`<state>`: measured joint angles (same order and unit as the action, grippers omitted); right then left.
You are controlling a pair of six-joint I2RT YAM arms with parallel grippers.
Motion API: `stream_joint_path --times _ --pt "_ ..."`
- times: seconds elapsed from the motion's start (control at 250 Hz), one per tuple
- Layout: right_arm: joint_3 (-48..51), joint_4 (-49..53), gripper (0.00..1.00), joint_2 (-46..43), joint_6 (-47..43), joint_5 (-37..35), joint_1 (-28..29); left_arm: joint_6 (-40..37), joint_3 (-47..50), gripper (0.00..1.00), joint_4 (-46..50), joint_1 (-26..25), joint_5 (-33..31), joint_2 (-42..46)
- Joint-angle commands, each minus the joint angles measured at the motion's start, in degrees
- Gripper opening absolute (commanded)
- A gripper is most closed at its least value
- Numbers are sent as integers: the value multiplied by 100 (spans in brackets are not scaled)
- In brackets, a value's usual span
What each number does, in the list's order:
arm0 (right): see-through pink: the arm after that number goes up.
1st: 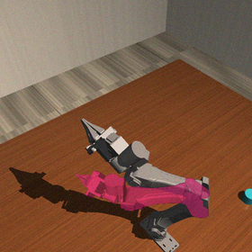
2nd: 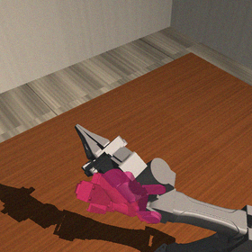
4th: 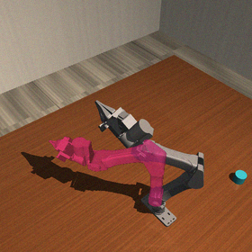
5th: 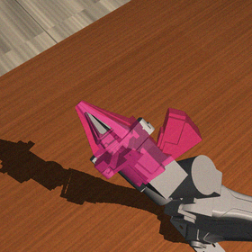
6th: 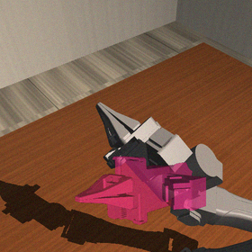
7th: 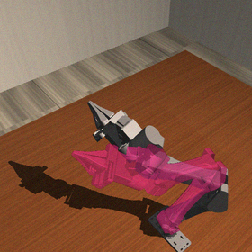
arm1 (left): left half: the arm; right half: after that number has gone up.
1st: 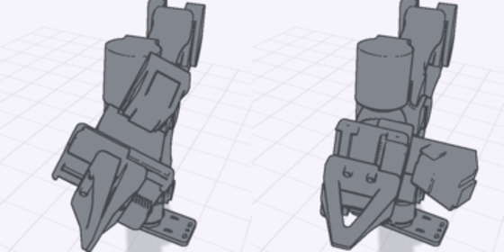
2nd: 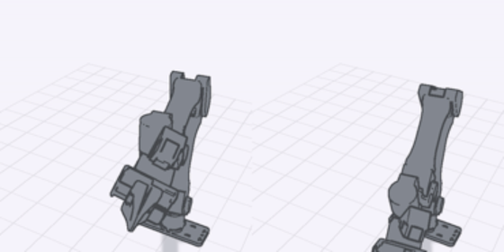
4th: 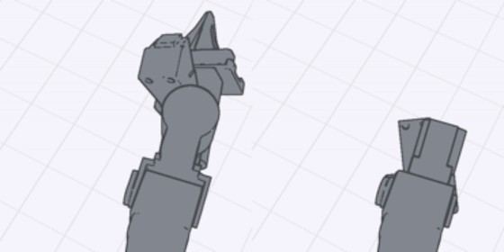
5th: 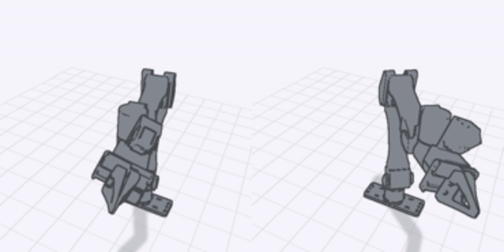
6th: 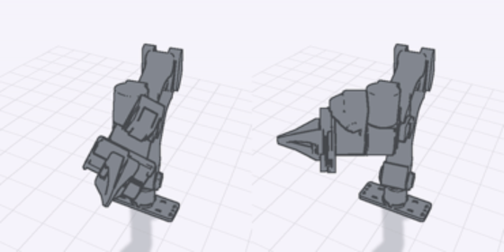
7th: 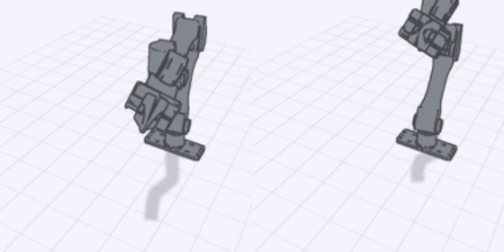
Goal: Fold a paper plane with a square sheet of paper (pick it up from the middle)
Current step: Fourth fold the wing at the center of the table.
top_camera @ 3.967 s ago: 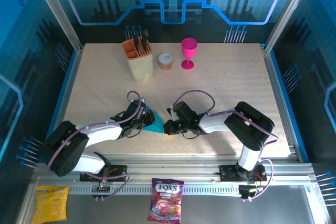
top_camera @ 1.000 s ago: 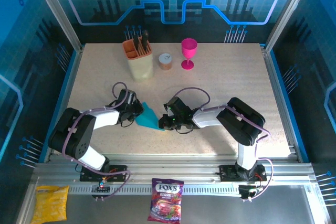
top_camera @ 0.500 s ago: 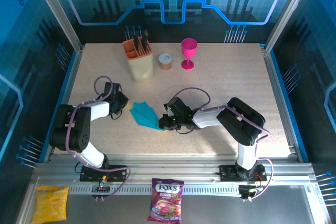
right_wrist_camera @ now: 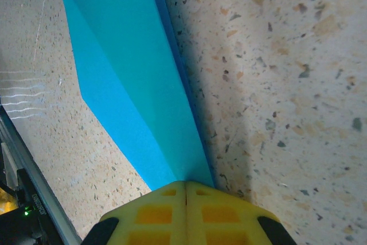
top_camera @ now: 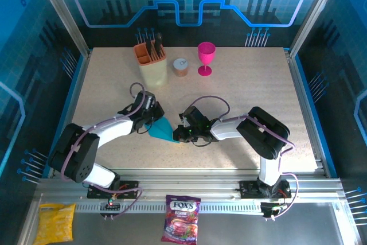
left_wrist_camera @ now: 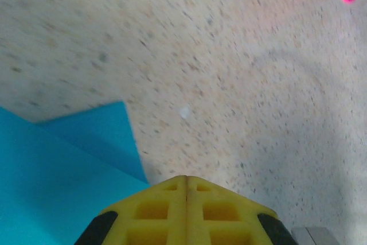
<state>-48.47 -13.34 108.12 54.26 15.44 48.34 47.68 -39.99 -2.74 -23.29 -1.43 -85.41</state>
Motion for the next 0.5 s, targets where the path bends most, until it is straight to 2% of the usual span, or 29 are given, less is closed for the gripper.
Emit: stream_joint_path --times 0.0,0.1,0.495 --pt "505 1796 0 626 -25 -465 159 65 114 3 -237 -110 132 -418" --pt "562 1761 0 478 -67 -498 174 95 122 0 -92 -132 -68 -668" --pt "1210 1497 0 -467 -332 -533 261 279 289 0 -59 -133 -243 -1321"
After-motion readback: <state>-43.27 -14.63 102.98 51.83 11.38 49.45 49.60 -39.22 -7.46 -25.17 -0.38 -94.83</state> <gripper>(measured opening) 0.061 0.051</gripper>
